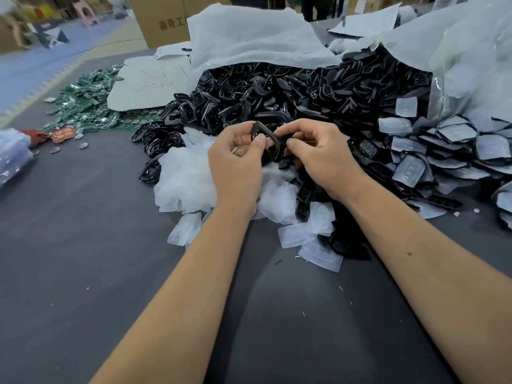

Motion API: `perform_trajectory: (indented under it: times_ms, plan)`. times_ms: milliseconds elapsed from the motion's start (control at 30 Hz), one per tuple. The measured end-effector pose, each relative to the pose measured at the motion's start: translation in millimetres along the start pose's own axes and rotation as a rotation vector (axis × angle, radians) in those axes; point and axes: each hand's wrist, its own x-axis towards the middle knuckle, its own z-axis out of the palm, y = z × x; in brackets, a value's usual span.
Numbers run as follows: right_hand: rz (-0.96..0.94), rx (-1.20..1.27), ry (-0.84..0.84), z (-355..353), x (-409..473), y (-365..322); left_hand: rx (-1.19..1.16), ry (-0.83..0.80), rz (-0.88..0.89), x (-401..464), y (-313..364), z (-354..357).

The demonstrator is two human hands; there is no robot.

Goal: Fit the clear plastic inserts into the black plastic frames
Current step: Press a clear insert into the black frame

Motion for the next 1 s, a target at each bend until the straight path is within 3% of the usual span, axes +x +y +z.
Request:
perform_trajectory:
  times_ms: [233,367,467,533,633,733,867,1000]
  plan:
    - [-0.018,0.007,-0.046,-3.1,-1.1,1.7,0.002,0.022,-0.001,-3.7,1.2,1.4]
    - [0.016,0.050,0.056,-2.8,0.8,6.6,0.183,-0.013,0.179,-9.8,5.9,4.4]
    - [0.024,0.086,0.119,-3.8,1.5,7.9,0.276,-0.147,0.272,-10.9,6.4,7.4]
    - [-0.003,0.099,0.090,-3.2,0.8,6.5,0.348,-0.266,0.294,-10.8,7.1,9.8]
    - [-0.029,0.164,-0.013,-1.2,-2.0,2.1,0.454,-0.291,0.335,-8.1,5.1,10.5]
    - [-0.029,0.198,-0.062,-1.9,-3.9,-0.3,0.429,-0.214,0.237,-3.8,0.8,7.0]
    - [-0.002,0.188,-0.100,-3.2,-3.0,-1.6,0.167,-0.117,0.016,-0.9,-3.3,5.6]
    - [-0.054,0.122,-0.119,-1.9,-3.0,-2.2,0.114,-0.008,0.019,-1.7,-1.8,6.6]
